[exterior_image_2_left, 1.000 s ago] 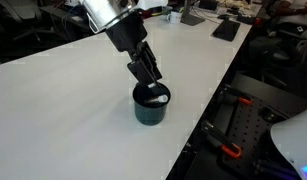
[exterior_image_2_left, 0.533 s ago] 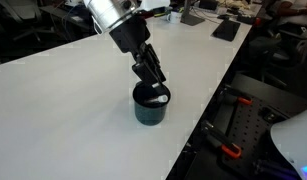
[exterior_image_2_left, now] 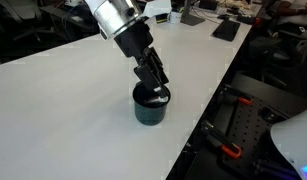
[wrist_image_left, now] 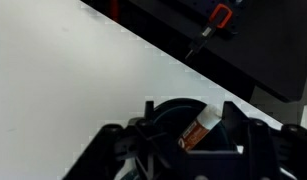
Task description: Remove the marker from the mug.
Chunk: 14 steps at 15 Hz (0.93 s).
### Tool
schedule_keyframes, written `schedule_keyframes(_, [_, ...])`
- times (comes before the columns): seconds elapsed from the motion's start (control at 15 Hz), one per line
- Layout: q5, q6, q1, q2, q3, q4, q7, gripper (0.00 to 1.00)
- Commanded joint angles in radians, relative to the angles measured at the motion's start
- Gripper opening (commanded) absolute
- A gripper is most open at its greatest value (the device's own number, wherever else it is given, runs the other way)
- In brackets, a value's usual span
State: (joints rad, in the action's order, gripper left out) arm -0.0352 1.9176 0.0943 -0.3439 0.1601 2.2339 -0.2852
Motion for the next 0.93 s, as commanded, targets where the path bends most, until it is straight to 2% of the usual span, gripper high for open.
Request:
schedule_keyframes(0.0, [0.025, -0.021, -0.006, -0.005, -0.003, -0.002, 0.004, 0.73])
schedule_keyframes(0.33, [0.034, -0.020, -0.015, -0.012, -0.005, -0.003, 0.001, 0.71])
schedule_keyframes(0.47, [0.035, -0.021, -0.017, -0.013, -0.005, -0.003, 0.002, 0.65])
schedule_keyframes(0.53, [0.035, -0.022, -0.018, -0.013, -0.006, -0.003, 0.002, 0.73])
schedule_keyframes(0.73, [0.035, -0.022, -0.021, -0.018, -0.006, -0.004, 0.002, 0.79])
schedule_keyframes(0.8, [0.035, -0.023, -0.021, -0.020, -0.007, -0.005, 0.003, 0.76])
schedule_keyframes(0.87, [0.034, -0.023, -0.022, -0.023, -0.007, -0.006, 0.003, 0.81])
